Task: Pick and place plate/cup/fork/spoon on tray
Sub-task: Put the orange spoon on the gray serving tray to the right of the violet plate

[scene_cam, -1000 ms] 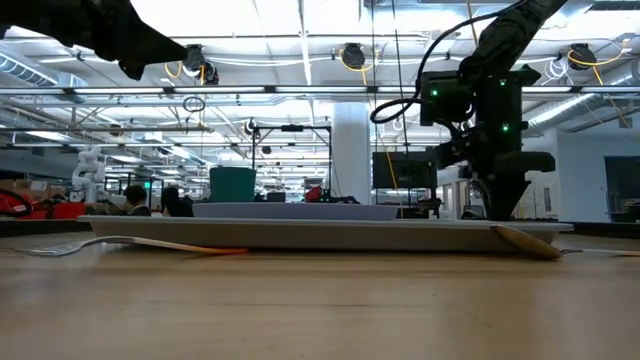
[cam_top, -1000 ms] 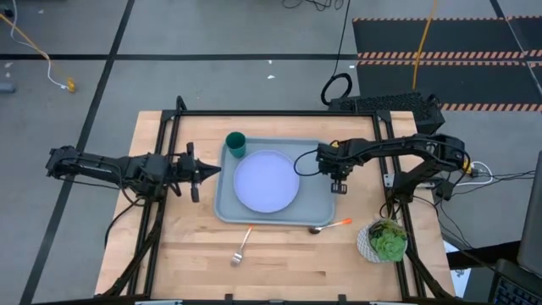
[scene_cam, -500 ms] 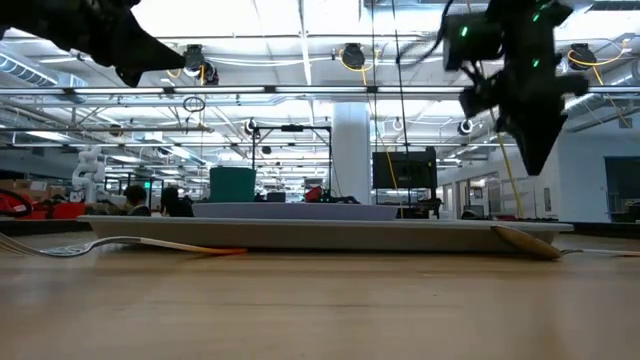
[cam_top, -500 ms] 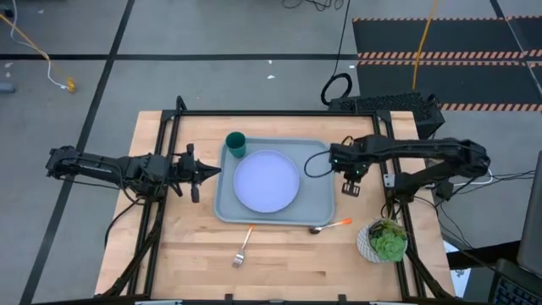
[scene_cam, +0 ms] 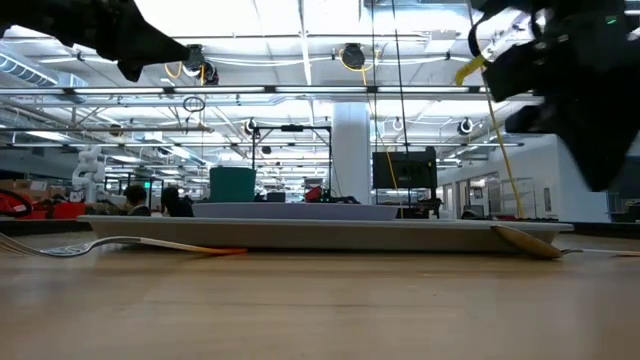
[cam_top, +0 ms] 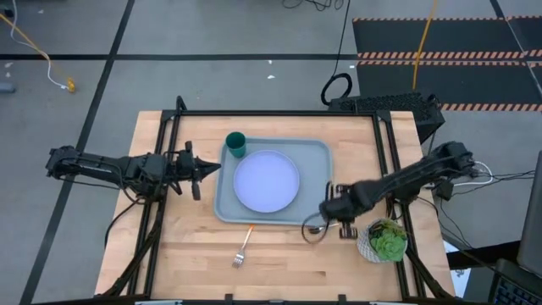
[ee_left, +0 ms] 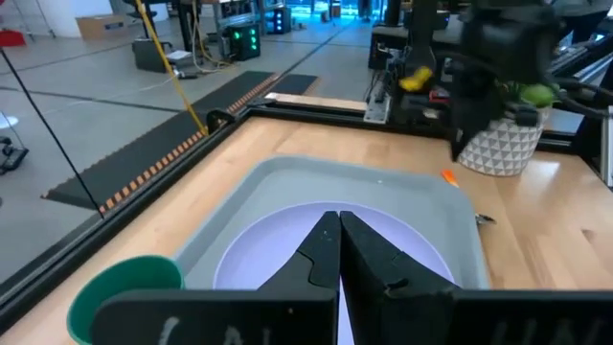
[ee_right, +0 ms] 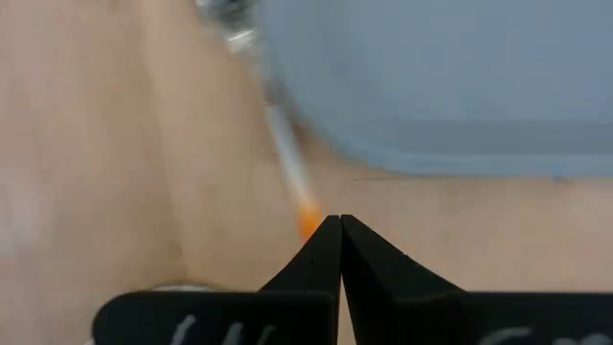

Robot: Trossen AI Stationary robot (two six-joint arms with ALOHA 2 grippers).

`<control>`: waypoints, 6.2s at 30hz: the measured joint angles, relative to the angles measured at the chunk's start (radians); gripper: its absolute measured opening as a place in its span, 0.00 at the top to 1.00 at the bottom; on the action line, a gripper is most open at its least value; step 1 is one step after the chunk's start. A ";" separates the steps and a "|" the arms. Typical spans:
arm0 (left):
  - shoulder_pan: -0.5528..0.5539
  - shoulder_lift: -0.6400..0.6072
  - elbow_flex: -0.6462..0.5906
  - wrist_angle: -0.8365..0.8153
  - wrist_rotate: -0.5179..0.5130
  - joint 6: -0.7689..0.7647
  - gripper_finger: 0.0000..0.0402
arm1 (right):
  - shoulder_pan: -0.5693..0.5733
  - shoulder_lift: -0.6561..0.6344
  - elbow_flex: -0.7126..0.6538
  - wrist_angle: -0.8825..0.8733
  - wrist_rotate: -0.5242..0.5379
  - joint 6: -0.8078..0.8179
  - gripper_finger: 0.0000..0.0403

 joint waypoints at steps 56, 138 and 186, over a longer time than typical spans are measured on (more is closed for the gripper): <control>-0.021 0.000 0.000 -0.033 0.007 -0.028 0.98 | 0.121 0.113 -0.084 0.225 0.005 0.167 0.74; -0.023 -0.001 0.000 -0.087 -0.026 -0.065 0.98 | -0.317 0.105 0.141 0.178 0.074 0.650 1.00; -0.024 -0.106 0.001 0.154 -0.003 0.112 0.98 | -0.385 0.190 -0.024 0.310 0.236 1.180 1.00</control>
